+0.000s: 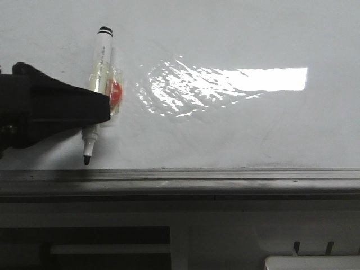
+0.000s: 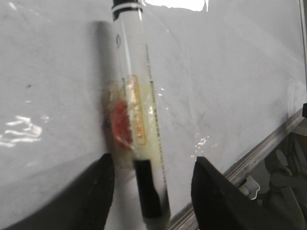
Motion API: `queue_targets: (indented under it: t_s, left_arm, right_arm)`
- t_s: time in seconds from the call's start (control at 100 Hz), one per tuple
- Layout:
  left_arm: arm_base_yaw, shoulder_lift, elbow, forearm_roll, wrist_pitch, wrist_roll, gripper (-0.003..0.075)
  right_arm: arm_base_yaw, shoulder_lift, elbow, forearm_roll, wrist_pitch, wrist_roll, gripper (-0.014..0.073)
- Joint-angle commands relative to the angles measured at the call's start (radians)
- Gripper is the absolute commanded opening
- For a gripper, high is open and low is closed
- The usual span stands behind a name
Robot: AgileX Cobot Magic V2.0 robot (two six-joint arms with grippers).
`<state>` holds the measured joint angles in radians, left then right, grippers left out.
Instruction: Write number 9 on whiteboard
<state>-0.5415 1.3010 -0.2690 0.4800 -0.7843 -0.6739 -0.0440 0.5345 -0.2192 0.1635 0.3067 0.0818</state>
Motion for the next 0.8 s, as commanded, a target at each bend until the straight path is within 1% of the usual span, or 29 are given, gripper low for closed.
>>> queue_targets:
  t_s: [0.0, 0.08, 0.13, 0.2, 0.25, 0.29, 0.37, 0.49, 0.58, 0.66, 0.72, 0.79]
  left_arm:
    - [-0.007, 0.008, -0.036, -0.026, -0.067, -0.007, 0.0349]
    - [-0.007, 0.023, -0.036, -0.026, -0.055, -0.007, 0.033]
    - [-0.007, 0.031, -0.036, -0.026, -0.043, -0.007, 0.0289]
    - [-0.007, 0.04, -0.036, -0.026, -0.03, -0.007, 0.0183]
    - [-0.007, 0.04, -0.036, -0.026, -0.025, -0.007, 0.0064]
    - [-0.007, 0.04, -0.036, -0.034, -0.026, -0.007, -0.0014]
    - [-0.007, 0.04, -0.036, -0.039, -0.026, -0.007, -0.002]
    - [-0.007, 0.037, -0.036, -0.034, -0.028, -0.007, -0.002]
    - [-0.007, 0.019, -0.038, 0.05, -0.06, -0.007, -0.002]
    - [-0.007, -0.012, -0.038, 0.147, -0.066, -0.026, -0.002]
    - [-0.007, -0.04, -0.038, 0.188, -0.049, -0.048, -0.002]
    - [-0.007, -0.077, -0.038, 0.227, -0.014, -0.053, -0.002]
  right_arm:
    - [0.001, 0.009, -0.036, 0.0, -0.068, 0.0, -0.0069]
    - [0.001, 0.009, -0.036, 0.0, -0.068, 0.0, -0.0069]
    - [0.001, 0.009, -0.036, 0.0, -0.068, 0.0, -0.0069]
    - [0.005, 0.009, -0.036, 0.0, -0.068, 0.0, -0.0069]
    - [0.02, 0.009, -0.036, 0.0, -0.08, 0.0, -0.0069]
    - [0.033, 0.009, -0.036, 0.0, -0.101, 0.0, -0.0069]
    - [0.077, 0.009, -0.036, 0.0, -0.127, 0.0, -0.0069]
    - [0.167, 0.009, -0.038, -0.003, -0.109, -0.009, -0.0069]
    - [0.257, 0.009, -0.052, -0.003, -0.072, -0.041, -0.0069]
    - [0.343, 0.009, -0.096, -0.003, -0.01, -0.106, -0.0069]
    - [0.417, 0.009, -0.145, -0.003, 0.029, -0.138, -0.0069]
    - [0.498, 0.009, -0.199, -0.003, 0.033, -0.153, -0.0069]
